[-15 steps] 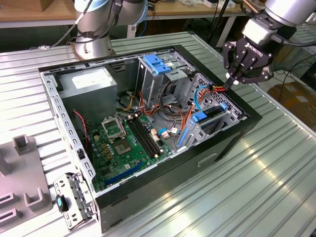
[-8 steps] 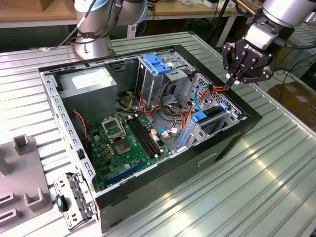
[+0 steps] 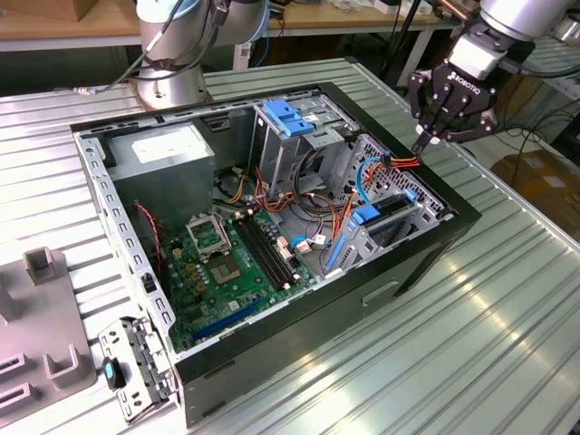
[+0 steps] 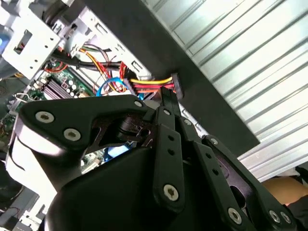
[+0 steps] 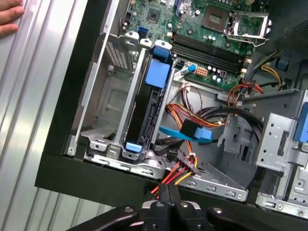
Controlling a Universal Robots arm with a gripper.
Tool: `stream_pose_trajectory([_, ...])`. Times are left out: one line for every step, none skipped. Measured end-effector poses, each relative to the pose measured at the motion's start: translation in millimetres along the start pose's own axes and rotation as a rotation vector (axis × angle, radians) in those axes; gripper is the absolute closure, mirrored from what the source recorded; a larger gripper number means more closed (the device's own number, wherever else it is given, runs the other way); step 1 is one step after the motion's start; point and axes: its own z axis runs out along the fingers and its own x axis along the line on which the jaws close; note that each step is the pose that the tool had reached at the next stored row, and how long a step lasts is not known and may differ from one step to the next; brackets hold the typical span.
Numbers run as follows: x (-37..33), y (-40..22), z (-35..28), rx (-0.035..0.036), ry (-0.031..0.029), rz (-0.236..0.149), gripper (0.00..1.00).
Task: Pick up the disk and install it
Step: 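Insert the first disk wire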
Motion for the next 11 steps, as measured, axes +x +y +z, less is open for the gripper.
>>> stream_pose_trajectory([0.2,-0.5,0.3,-0.0011,0.0002,-0.014,0.89])
stream_pose_trajectory([0.1,-0.5,0.6,-0.0027,0.0006,-0.036,0.89])
stream_pose_trajectory([0.1,-0.5,0.9,-0.0039,0.0008,-0.052,0.89])
stream_pose_trajectory([0.2,-0.6,1.4,-0.0057,0.0010,-0.076,0.89])
stream_pose_trajectory([0.2,-0.6,1.8,-0.0067,0.0012,-0.094,0.89])
stream_pose_trajectory([0.3,-0.6,2.3,-0.0069,0.0021,-0.116,0.89])
stream_pose_trajectory([0.3,-0.7,2.5,-0.0053,0.0031,-0.129,0.89])
stream_pose_trajectory([0.4,-0.7,2.7,-0.0011,0.0053,-0.147,0.89])
stream_pose_trajectory([0.4,-0.6,2.9,0.0032,0.0075,-0.164,0.89])
stream_pose_trajectory([0.3,-0.6,2.9,0.0114,0.0119,-0.187,0.89])
stream_pose_trajectory([0.3,-0.6,3.0,0.0177,0.0147,-0.201,0.89])
